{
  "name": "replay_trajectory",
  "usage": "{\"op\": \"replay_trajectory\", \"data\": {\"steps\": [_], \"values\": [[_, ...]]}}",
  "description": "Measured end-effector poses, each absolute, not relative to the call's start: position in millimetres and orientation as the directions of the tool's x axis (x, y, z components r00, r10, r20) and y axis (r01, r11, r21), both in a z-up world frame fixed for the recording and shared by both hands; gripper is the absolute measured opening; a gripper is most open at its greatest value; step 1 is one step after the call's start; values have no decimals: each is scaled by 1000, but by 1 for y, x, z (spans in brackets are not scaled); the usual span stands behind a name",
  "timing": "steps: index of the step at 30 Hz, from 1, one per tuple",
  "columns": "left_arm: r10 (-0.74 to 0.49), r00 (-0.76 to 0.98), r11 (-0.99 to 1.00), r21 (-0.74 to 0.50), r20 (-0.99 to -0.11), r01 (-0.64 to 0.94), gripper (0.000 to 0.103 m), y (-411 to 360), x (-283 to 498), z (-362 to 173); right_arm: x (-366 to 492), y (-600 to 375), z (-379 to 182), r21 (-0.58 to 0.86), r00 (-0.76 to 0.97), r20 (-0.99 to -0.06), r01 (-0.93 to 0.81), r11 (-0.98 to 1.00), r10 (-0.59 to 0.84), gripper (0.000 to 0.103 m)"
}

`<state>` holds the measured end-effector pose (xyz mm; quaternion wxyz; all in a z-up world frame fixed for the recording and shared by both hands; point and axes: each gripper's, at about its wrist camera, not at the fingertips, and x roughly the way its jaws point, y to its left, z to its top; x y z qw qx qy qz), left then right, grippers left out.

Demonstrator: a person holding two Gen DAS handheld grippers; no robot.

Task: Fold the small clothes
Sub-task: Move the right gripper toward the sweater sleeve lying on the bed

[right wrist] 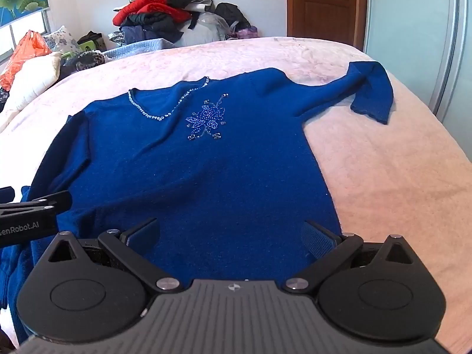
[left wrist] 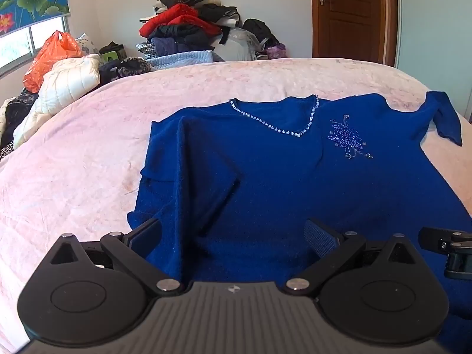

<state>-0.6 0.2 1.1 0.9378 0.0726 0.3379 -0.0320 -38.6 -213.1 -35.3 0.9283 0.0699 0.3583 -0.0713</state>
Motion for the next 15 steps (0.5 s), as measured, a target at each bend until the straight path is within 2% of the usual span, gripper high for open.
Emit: {"op": "replay_trajectory", "data": {"steps": [5,10,15], "values": [[20,793,988,134,-608,77,103,-3,-6,11,-37,-211,-35,75,731,-677,183,980,-84,103],[61,779,981,181,-624,68,103,-13,0,9,-34,-218,-38,74,724,-685,188,979,-87,103],[66,795,975,210,-603,78,103,-14,-4,6,-34,-217,-39,70,720,-687,201,977,-100,103]]}}
